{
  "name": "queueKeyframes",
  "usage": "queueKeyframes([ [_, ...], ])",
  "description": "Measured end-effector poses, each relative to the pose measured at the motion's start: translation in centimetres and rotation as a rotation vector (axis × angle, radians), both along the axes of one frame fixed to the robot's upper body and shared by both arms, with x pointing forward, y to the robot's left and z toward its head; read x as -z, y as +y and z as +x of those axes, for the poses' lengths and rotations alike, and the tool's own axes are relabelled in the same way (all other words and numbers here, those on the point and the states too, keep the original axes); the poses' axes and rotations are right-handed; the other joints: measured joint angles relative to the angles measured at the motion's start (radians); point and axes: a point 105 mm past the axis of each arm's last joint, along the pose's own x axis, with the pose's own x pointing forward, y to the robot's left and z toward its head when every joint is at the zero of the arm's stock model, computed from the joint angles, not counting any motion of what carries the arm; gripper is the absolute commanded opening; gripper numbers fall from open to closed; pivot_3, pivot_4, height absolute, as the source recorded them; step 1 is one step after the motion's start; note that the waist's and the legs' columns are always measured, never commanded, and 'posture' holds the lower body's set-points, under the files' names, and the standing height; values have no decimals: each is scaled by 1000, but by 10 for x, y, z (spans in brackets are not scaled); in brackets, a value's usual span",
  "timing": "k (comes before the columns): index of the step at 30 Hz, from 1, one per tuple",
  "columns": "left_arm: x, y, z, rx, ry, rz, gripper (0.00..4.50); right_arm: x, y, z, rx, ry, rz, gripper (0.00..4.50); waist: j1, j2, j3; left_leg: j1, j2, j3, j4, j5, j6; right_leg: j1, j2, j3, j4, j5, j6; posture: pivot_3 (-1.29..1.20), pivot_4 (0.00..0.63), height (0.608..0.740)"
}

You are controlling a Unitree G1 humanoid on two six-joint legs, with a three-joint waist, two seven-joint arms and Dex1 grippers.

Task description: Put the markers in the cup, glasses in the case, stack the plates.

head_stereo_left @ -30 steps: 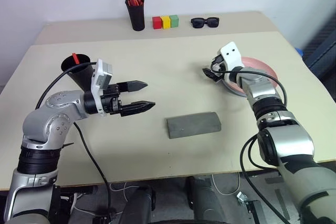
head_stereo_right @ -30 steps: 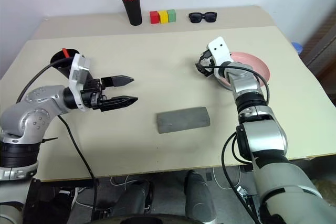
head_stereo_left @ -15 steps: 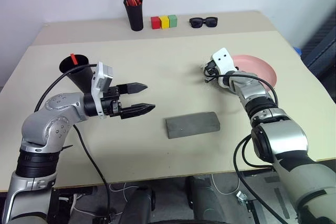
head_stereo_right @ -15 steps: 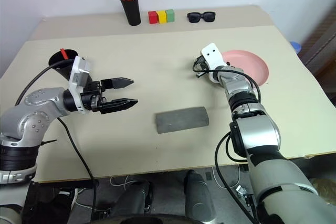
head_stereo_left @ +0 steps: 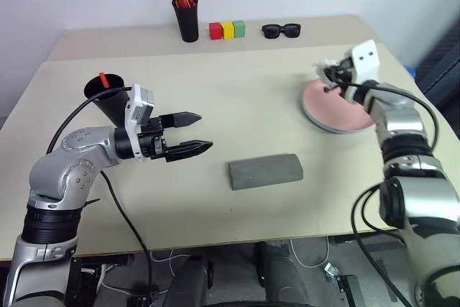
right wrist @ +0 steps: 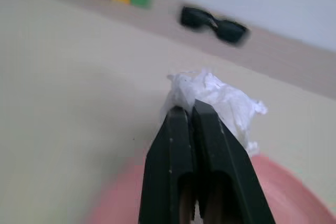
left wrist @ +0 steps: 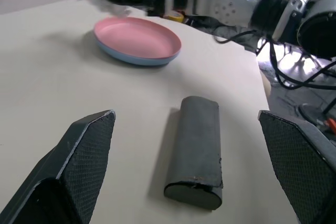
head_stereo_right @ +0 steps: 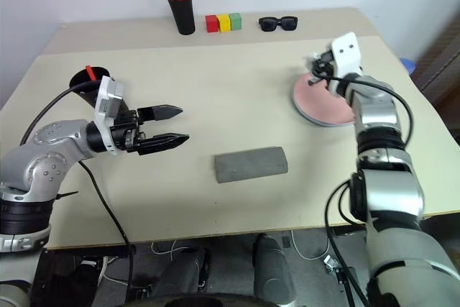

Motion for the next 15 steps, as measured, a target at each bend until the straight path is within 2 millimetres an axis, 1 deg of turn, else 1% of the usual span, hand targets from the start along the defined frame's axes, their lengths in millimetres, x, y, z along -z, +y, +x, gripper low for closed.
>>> queueKeyframes([
  [1,0,-1,0,1,0,-2,4500,8,-1,-3,-3,29,13,1304,-5,0,0,1,0,1,0,0,0,0,0,1,0,0,0,0,150,740],
  [2,0,-1,0,3,-1,-7,4500,15,-1,-5,-7,57,28,1915,-10,0,0,1,1,2,0,0,0,0,1,2,0,0,0,0,150,740],
  [3,0,-2,0,5,-2,-11,4500,21,-1,-8,-10,76,26,2319,-15,0,0,2,1,2,0,0,0,0,1,2,1,0,0,0,150,740],
  [5,0,-3,0,6,-2,-13,4500,25,-1,-9,-9,87,13,3395,-20,0,0,2,1,2,0,0,0,0,1,2,1,0,0,0,150,740],
  [7,0,-2,0,5,-2,-14,4500,18,4,-9,-26,59,17,4420,-23,1,0,1,1,2,0,0,0,-1,1,3,1,0,0,0,150,740],
  [9,0,-2,0,3,-3,-15,4500,-1,17,-9,-78,-15,112,4475,-24,1,0,1,1,2,0,0,0,-1,1,3,1,0,0,0,150,740],
  [10,0,-1,0,1,-3,-16,4500,-12,28,-10,-130,-49,182,4475,-25,1,0,1,1,2,0,0,0,-1,1,3,1,0,0,0,150,740],
  [12,2,4,-1,-15,6,-28,4500,-34,62,-23,-313,-116,291,4475,-24,1,0,2,1,2,-1,0,0,-1,2,3,2,0,0,0,150,740],
  [13,3,7,-2,-22,8,-35,4500,-40,75,-30,-393,-132,320,4475,-22,1,0,1,1,2,0,0,0,-1,2,3,2,0,0,0,150,740],
  [15,4,12,-4,-41,9,-47,4500,-42,95,-51,-535,-137,325,4475,-11,1,0,0,1,1,0,0,0,-1,1,3,1,0,0,0,150,740],
])
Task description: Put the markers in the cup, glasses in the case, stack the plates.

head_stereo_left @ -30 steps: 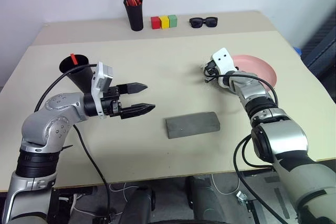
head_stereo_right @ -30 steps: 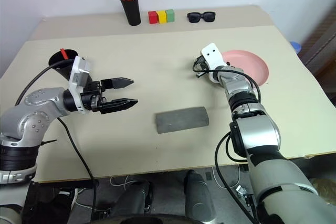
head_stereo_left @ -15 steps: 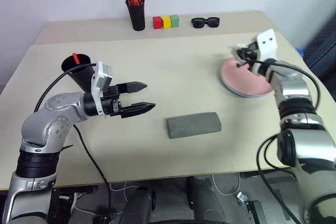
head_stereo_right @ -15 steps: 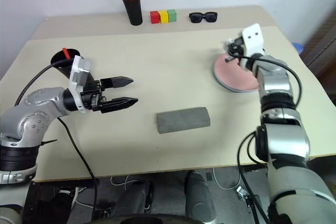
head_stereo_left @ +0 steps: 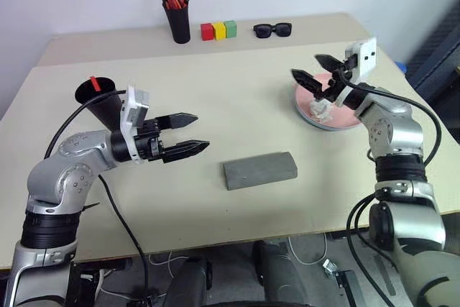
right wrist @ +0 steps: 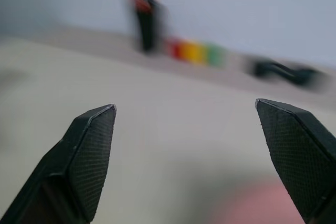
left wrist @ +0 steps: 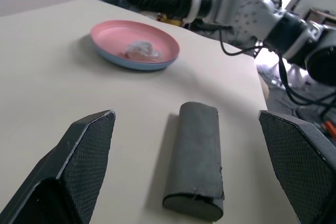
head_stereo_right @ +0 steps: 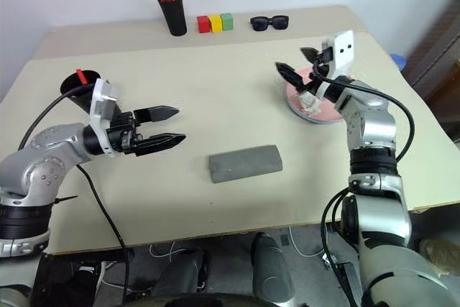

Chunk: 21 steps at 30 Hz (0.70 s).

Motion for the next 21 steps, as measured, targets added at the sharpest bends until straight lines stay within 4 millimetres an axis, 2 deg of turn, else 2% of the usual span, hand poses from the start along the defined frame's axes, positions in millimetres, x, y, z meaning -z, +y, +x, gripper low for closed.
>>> queueKeyframes([
  [2,3,12,-5,-40,2,-11,4500,11,24,-33,-183,-4,-34,4475,11,0,0,0,0,0,0,-1,1,0,0,0,-1,0,0,0,150,740],
  [4,5,19,-9,-78,1,-11,4500,30,44,-72,-399,65,-99,4475,23,1,0,-2,0,0,1,-1,1,-1,-1,0,-1,0,0,0,150,740],
  [5,7,23,-13,-95,0,-10,4500,38,47,-90,-479,98,-146,4475,27,0,0,-1,0,0,1,-1,1,0,-1,0,-1,0,0,0,150,740],
  [7,15,33,-23,-125,21,-24,4500,47,51,-109,-546,104,-212,4475,29,0,0,0,0,2,3,-1,1,1,-1,0,-2,0,0,0,150,740],
  [11,28,48,-37,-166,46,-20,4500,51,44,-116,-531,81,-289,4475,34,0,0,4,1,3,3,-1,1,4,0,0,-1,-2,-3,0,150,740],
  [15,32,58,-44,-174,51,-11,4500,52,35,-118,-505,91,-327,4475,43,0,0,3,1,3,4,-1,1,4,0,0,-1,-2,-3,0,150,740],
  [21,34,58,-47,-137,40,-56,4500,53,14,-119,-433,117,-361,4475,43,-1,0,2,1,3,4,-1,1,4,0,0,-2,-2,-4,0,150,740],
])
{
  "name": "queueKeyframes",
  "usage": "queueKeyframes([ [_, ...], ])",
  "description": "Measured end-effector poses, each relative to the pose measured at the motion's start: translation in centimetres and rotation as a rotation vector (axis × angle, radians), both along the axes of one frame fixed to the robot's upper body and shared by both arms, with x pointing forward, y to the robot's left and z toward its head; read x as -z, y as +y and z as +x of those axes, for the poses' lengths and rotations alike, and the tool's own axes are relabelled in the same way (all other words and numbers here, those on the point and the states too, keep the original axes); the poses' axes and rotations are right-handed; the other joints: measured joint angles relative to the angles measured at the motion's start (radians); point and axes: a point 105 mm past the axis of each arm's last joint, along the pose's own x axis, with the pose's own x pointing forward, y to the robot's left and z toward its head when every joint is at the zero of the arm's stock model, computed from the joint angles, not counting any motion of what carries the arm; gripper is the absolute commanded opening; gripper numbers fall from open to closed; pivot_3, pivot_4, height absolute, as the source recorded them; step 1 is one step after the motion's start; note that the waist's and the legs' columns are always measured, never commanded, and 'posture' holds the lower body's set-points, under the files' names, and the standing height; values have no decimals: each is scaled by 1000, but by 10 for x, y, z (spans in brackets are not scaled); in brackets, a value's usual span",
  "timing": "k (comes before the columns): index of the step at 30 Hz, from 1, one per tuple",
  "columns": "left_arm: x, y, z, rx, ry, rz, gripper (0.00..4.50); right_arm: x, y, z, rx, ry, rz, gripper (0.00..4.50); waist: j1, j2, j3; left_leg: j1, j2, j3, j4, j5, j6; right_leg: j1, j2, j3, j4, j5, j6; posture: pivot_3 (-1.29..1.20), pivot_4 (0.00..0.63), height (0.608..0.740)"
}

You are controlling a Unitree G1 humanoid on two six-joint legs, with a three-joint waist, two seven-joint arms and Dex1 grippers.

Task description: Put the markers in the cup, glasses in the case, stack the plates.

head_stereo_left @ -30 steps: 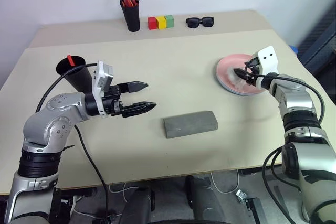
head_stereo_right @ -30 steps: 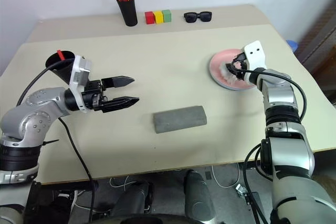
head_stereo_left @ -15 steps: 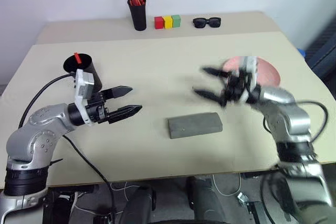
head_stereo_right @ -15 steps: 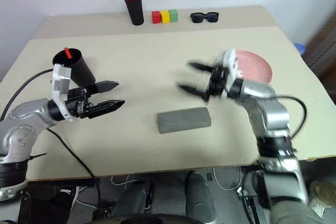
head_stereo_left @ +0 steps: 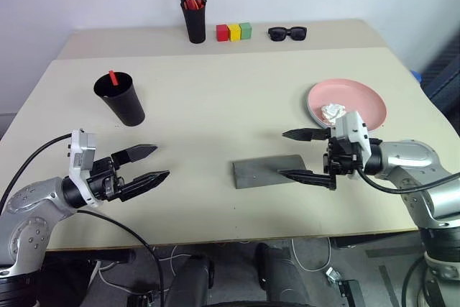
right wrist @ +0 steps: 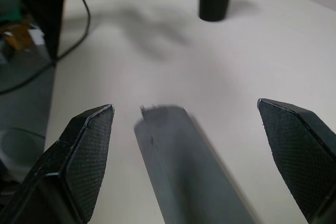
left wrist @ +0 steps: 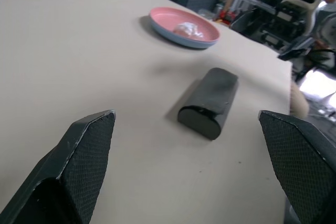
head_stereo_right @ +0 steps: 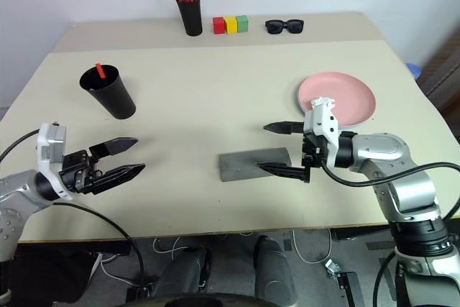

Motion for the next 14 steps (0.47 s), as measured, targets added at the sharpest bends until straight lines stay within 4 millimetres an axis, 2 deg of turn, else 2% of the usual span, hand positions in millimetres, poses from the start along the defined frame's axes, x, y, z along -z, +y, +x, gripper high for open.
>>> queueKeyframes([
  [5,5,-6,2,4,-24,-6,4500,2,-6,2,26,0,-16,4475,-1,0,0,0,0,0,0,0,0,0,0,0,0,0,0,0,150,740],
  [9,-1,-21,8,-6,-85,-45,4500,-1,-10,10,33,1,-21,4475,2,0,0,0,0,0,1,0,0,1,0,0,0,1,1,0,150,740],
  [12,-9,-24,11,-18,-141,-30,4500,-7,-9,14,19,-27,-28,4475,0,0,0,0,0,0,0,0,0,1,0,0,0,2,2,0,150,740],
  [14,-6,-25,14,-49,-151,-21,4500,-5,-10,19,12,-26,-39,4475,-3,0,0,0,0,0,0,0,0,1,0,0,0,2,3,0,150,740],
])
